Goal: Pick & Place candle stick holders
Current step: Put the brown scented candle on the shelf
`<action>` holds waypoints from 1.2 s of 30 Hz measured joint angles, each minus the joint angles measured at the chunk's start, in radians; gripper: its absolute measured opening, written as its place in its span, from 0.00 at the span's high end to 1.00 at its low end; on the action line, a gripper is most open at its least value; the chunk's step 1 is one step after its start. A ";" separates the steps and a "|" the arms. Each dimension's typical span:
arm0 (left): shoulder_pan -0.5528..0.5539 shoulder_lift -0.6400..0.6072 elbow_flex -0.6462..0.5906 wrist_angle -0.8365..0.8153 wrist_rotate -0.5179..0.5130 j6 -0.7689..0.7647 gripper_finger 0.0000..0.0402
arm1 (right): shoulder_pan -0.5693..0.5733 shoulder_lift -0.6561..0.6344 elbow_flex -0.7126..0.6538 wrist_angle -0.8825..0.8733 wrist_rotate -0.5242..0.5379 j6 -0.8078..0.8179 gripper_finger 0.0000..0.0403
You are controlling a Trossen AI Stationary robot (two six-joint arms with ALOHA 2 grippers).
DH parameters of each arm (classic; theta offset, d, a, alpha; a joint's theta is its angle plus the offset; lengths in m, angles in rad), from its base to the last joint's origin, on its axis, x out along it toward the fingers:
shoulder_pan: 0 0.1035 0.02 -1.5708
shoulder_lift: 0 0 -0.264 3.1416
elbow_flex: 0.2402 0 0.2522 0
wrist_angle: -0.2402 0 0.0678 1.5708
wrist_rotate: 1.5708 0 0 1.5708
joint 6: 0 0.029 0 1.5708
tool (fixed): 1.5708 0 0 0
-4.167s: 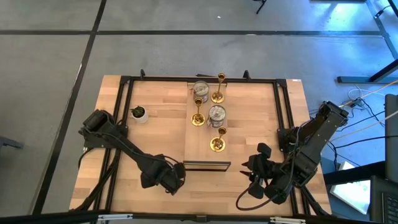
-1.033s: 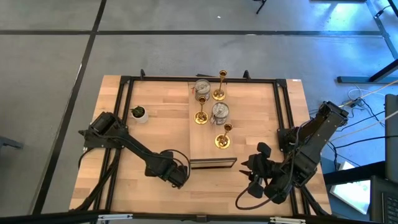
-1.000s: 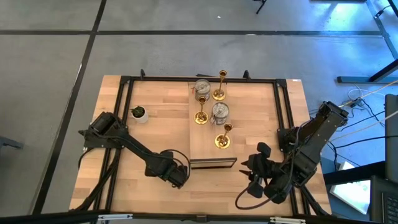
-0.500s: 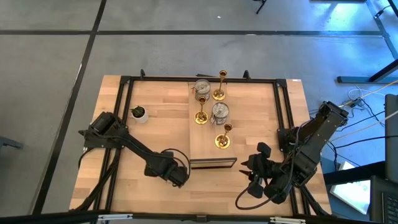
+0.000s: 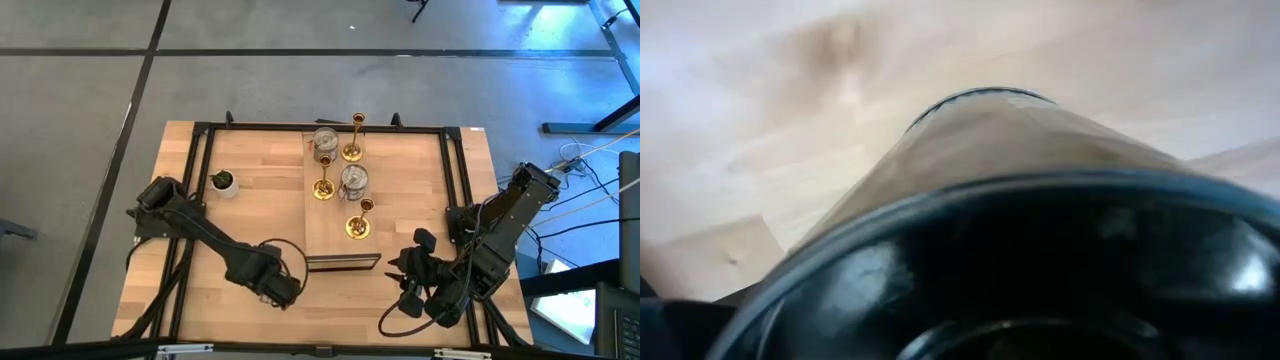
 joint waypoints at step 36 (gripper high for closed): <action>0.437 0.058 0.449 -0.135 -0.081 1.041 0.14 | -0.021 -0.003 0.000 -0.049 0.005 0.228 0.68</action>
